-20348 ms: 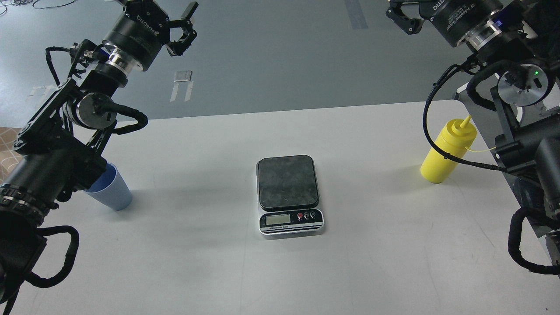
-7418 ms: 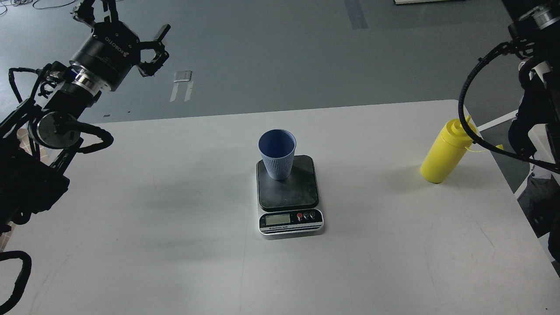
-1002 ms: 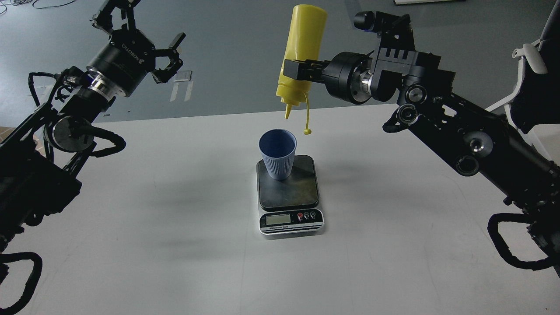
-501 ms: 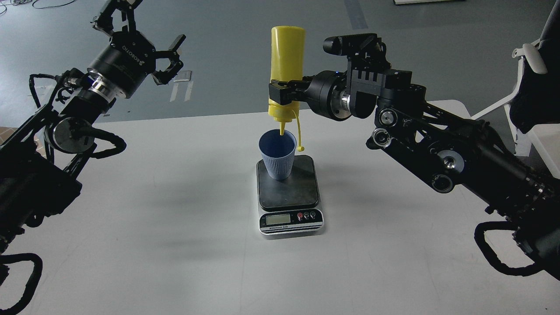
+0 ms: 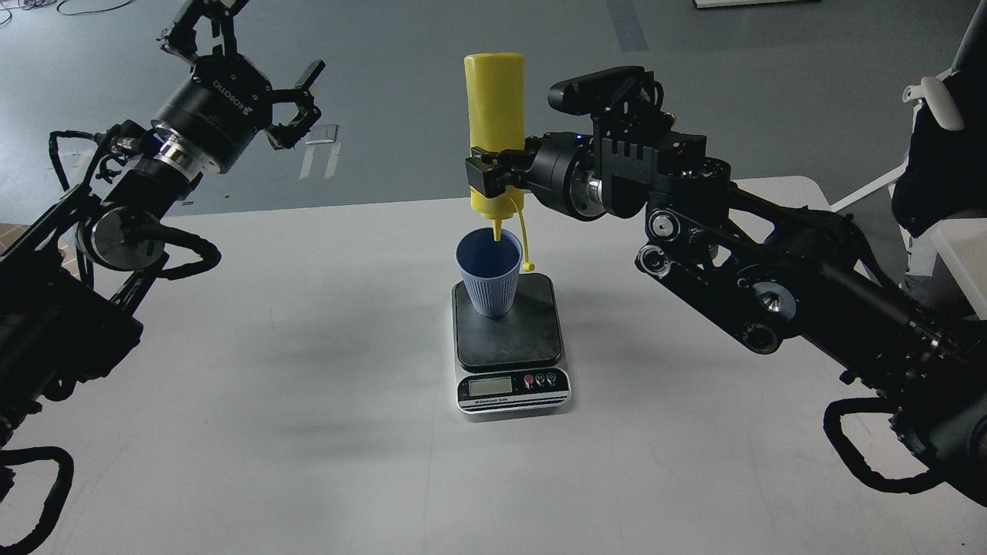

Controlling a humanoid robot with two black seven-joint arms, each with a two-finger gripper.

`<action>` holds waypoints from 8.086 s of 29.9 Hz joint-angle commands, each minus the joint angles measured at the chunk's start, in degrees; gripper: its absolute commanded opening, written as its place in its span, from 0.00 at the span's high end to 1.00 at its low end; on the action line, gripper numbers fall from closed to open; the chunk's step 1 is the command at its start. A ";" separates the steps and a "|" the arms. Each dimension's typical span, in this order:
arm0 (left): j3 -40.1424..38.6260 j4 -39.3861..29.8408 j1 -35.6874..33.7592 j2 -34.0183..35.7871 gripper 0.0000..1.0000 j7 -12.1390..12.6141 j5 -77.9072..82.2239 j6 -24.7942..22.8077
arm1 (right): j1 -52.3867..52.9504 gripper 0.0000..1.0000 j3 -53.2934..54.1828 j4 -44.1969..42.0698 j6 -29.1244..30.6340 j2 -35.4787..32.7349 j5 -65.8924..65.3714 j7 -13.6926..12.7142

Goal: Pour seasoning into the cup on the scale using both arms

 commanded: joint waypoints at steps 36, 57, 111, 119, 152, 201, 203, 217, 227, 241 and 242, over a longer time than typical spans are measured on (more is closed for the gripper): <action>-0.26 0.00 -0.02 0.00 0.02 0.02 0.00 0.00 | -2.30 1.00 1.18 0.43 -4.42 0.18 0.50 -0.35; -0.09 0.00 -0.02 -0.09 0.02 0.02 0.00 0.00 | -14.87 1.00 37.11 3.68 -4.33 3.34 47.13 -4.03; 0.36 0.00 -0.37 -0.09 0.02 0.37 0.09 0.00 | -57.76 1.00 56.91 4.21 -6.53 3.34 122.85 -7.12; 0.36 0.00 -0.37 0.09 0.02 0.37 0.09 0.00 | -57.94 1.00 56.91 0.96 -5.13 3.34 123.38 -7.21; 0.36 0.00 -0.37 -0.09 0.02 0.37 0.09 0.00 | -60.92 0.00 57.00 1.66 -3.54 3.34 123.11 -6.77; 0.53 0.88 -0.11 0.44 0.02 0.37 0.26 0.00 | -77.27 0.00 59.63 23.01 2.57 3.34 123.47 -6.59; 0.53 0.96 -0.02 0.44 0.02 0.37 0.26 0.00 | -77.10 0.01 59.72 23.63 2.57 3.34 123.47 -6.59; 0.53 1.49 -0.19 0.53 0.02 0.37 0.26 0.00 | -72.54 0.00 61.48 29.61 2.57 -1.21 123.38 -7.03; 0.44 1.49 -0.72 0.44 0.02 0.37 0.26 0.00 | -64.71 0.00 61.66 29.35 2.57 -20.46 122.50 -7.12; 0.01 1.67 -2.22 0.70 0.02 0.11 0.18 0.00 | -25.03 0.00 38.41 9.00 2.57 -44.73 123.03 -6.59; -0.17 1.67 -2.13 0.70 0.02 -0.24 0.18 0.00 | -22.37 0.00 36.10 6.87 2.57 -44.65 122.59 -6.59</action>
